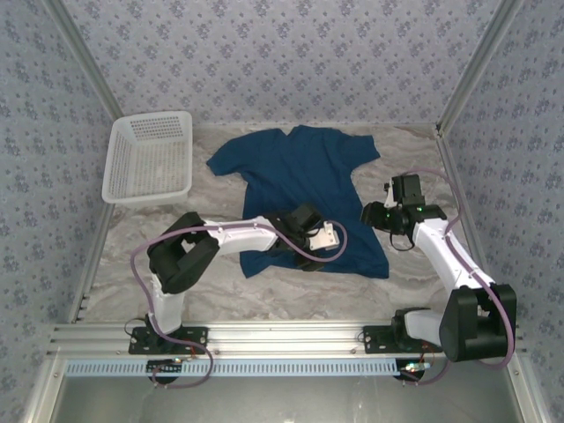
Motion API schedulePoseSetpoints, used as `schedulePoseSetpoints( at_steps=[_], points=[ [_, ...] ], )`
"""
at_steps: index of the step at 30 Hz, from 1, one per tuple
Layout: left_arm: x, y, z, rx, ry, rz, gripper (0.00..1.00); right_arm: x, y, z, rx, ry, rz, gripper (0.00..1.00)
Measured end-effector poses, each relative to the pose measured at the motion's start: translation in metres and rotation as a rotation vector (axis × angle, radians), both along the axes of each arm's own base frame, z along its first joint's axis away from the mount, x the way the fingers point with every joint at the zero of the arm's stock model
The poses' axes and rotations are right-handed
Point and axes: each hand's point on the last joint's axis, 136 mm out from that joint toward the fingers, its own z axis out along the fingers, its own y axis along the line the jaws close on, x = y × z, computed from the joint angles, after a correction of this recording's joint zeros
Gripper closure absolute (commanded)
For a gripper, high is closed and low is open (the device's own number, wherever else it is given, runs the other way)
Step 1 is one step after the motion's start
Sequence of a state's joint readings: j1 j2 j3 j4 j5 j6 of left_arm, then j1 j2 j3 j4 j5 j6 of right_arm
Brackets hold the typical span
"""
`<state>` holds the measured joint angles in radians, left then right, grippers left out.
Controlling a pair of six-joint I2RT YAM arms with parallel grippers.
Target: Fold the inside-out t-shirt
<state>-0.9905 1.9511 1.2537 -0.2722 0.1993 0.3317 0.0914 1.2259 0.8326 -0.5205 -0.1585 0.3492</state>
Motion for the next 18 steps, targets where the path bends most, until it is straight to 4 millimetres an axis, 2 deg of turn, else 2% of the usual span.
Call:
schedulePoseSetpoints(
  at_steps=[4,18],
  points=[
    [0.0,0.002,-0.003,0.016,0.007,0.002,0.5,-0.001,0.001,-0.001,0.005,0.003,0.004,0.49],
    [0.015,0.006,0.001,0.016,0.013,0.041,0.9,-0.004,0.001,-0.004,0.01,0.012,0.008,0.49]
  ],
)
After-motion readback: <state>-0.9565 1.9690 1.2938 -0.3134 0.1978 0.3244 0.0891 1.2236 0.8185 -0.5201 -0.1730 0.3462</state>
